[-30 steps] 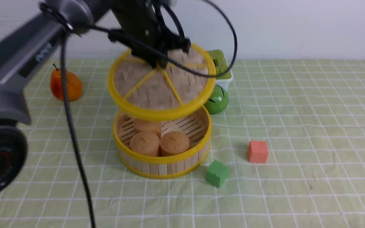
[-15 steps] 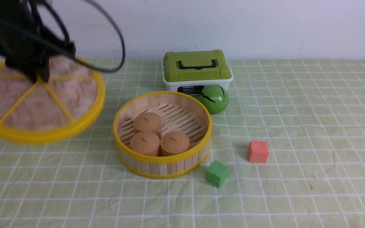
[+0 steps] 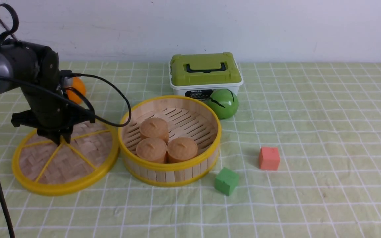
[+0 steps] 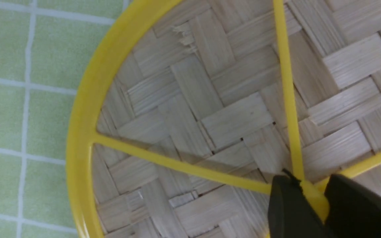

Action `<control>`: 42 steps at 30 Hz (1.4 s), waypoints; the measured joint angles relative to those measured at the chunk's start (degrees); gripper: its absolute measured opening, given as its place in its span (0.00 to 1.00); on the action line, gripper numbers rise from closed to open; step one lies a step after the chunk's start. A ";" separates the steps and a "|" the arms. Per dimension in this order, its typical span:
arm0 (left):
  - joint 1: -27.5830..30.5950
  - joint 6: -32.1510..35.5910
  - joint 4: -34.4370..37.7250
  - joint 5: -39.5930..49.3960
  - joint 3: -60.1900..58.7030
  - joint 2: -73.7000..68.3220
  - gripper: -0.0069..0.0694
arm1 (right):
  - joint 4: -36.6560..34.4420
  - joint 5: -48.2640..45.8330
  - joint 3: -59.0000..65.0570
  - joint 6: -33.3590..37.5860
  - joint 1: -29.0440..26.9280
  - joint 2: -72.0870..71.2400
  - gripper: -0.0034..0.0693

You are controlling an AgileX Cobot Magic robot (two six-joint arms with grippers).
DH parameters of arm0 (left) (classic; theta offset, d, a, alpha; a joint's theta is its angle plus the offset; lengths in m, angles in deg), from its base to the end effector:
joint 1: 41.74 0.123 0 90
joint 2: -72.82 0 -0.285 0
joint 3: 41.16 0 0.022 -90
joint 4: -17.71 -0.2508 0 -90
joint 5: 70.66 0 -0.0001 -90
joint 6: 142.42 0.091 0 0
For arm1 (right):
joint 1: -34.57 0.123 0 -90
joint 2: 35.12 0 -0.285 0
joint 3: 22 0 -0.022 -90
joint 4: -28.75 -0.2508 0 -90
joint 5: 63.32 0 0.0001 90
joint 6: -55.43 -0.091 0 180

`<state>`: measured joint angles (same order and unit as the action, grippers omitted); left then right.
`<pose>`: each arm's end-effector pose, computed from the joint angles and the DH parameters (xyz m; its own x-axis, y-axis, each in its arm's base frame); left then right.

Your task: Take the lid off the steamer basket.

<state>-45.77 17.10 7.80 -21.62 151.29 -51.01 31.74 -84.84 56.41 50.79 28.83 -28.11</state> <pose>0.4308 -0.0185 0.2040 -0.9158 -0.1750 -0.3615 -0.2013 0.9789 0.0361 0.0520 -0.0070 0.1732 -0.2855 0.0613 -0.9564 0.1275 0.9915 0.0255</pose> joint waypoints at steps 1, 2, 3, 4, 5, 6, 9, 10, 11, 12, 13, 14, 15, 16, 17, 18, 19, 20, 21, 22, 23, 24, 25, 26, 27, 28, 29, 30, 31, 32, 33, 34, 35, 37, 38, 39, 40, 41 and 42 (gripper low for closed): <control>0.00 0.00 0.42 0.00 0.00 0.67 0.40 | 0.00 0.00 0.00 0.00 0.00 0.00 0.38; 0.00 0.00 0.42 0.00 0.00 0.81 0.40 | 0.00 0.00 0.00 0.00 0.00 0.00 0.38; 0.00 0.20 0.88 0.40 -0.13 2.71 0.49 | 0.00 0.00 0.00 0.00 0.00 0.00 0.38; 0.00 0.77 1.53 0.95 -0.19 4.59 0.54 | 0.00 0.00 0.00 0.00 0.00 0.00 0.38; 0.00 1.43 2.14 1.58 -0.19 6.88 0.58 | 0.00 0.00 0.00 0.00 0.00 0.00 0.38; -0.02 2.35 2.93 2.20 -0.19 10.18 0.61 | 0.00 0.00 0.00 0.00 0.00 0.00 0.38; -0.07 3.07 4.42 2.51 -0.19 15.93 0.61 | 0.00 0.00 0.00 0.00 0.00 0.00 0.38; -0.07 3.50 6.85 1.89 -0.19 22.93 0.58 | 0.00 0.00 0.00 0.00 0.00 0.00 0.38; -0.07 3.74 8.21 1.28 -0.39 26.57 0.55 | 0.00 0.00 0.00 0.00 0.00 0.00 0.38; -0.07 3.88 8.21 0.83 -0.39 27.33 0.55 | 0.00 0.00 0.00 0.00 0.00 0.00 0.38; -0.07 4.43 9.91 -0.90 -1.36 31.92 0.49 | 0.00 0.00 0.00 0.00 0.00 0.00 0.38; -0.07 4.58 9.91 -1.56 -1.81 33.50 0.47 | 0.00 0.00 0.00 0.00 0.00 0.00 0.38; -0.07 5.03 11.11 -4.36 -4.43 40.00 0.39 | 0.00 0.00 0.00 0.00 0.00 0.00 0.38; -0.07 5.19 11.33 -5.78 -5.73 43.32 0.35 | 0.00 0.00 0.00 0.00 0.00 0.00 0.38; -0.07 5.49 11.47 -7.50 -8.25 46.65 0.30 | 0.00 0.00 0.00 0.00 0.00 0.00 0.38; -0.07 6.14 11.47 -9.10 -12.40 52.50 0.21 | 0.00 0.00 0.00 0.00 0.00 0.00 0.38; -0.07 6.82 11.47 -10.04 -15.77 56.62 0.17 | 0.00 0.00 0.00 0.00 0.00 0.00 0.38; -0.07 7.72 11.59 -10.82 -19.46 60.64 0.10 | 0.00 0.00 0.00 0.00 0.00 0.00 0.38; -0.07 8.67 11.73 -11.43 -22.59 63.80 0.07 | 0.00 0.00 0.00 0.00 0.00 0.00 0.38; -0.07 9.45 11.88 -11.93 -25.85 66.87 0.07 | 0.00 0.00 0.00 0.00 0.00 0.00 0.38; -0.07 10.67 12.13 -12.85 -30.92 71.47 0.07 | 0.00 0.00 0.00 0.00 0.00 0.00 0.38; -0.07 10.67 12.13 -12.85 -30.92 71.47 0.07 | 0.00 0.00 0.00 0.00 0.00 0.00 0.38; -0.07 12.05 12.54 -14.00 -36.01 76.58 0.07 | 0.00 0.00 0.00 0.00 0.00 0.00 0.38; -0.07 13.48 12.89 -15.19 -41.03 80.03 0.07 | 0.00 0.00 0.00 0.00 0.00 0.00 0.38; -0.07 14.83 13.45 -16.27 -45.08 83.30 0.07 | 0.00 0.00 0.00 0.00 0.00 0.00 0.38; -0.07 16.30 14.19 -17.47 -48.93 86.42 0.07 | 0.00 0.00 0.00 0.00 0.00 0.00 0.38; -0.07 17.90 15.00 -18.60 -52.55 89.47 0.07 | 0.00 0.00 0.00 0.00 0.00 0.00 0.38; -0.07 19.53 16.14 -19.69 -56.53 93.10 0.07 | 0.00 0.00 0.00 0.00 0.00 0.00 0.38; -0.07 20.81 17.05 -20.56 -58.94 95.51 0.07 | 0.00 0.00 0.00 0.00 0.00 0.00 0.38; -0.07 22.19 18.15 -21.31 -61.68 98.54 0.07 | 0.00 0.00 0.00 0.00 0.00 0.00 0.38; -0.07 23.13 18.74 -21.78 -63.18 100.37 0.07 | 0.00 0.00 0.00 0.00 0.00 0.00 0.38; -0.07 24.01 19.69 -22.13 -65.89 104.70 0.07 | 0.00 0.00 0.00 0.00 0.00 0.00 0.38; -0.07 24.54 20.47 -22.33 -68.29 107.81 0.07 | 0.00 0.00 0.00 0.00 0.00 0.00 0.38; -0.07 24.79 21.15 -22.21 -71.24 113.16 0.07 | 0.00 0.00 0.00 0.00 0.00 0.00 0.38; -0.07 24.84 21.44 -22.15 -72.51 115.20 0.07 | 0.00 0.00 0.00 0.00 0.00 0.00 0.38; -0.07 24.86 21.51 -22.15 -72.75 115.49 0.07 | 0.00 0.00 0.00 0.00 0.00 0.00 0.38; -0.07 25.00 21.57 -21.70 -74.27 116.63 0.07 | 0.00 0.00 0.00 0.00 0.00 0.00 0.38; -0.07 25.00 21.57 -21.32 -74.98 116.76 0.07 | 0.00 0.00 0.00 0.00 0.00 0.00 0.38; -0.07 25.00 21.64 -20.98 -75.55 116.76 0.07 | 0.00 0.00 0.00 0.00 0.00 0.00 0.38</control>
<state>-45.84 42.10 29.43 -42.59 75.74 65.75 31.74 -84.84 56.41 50.79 28.83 -28.11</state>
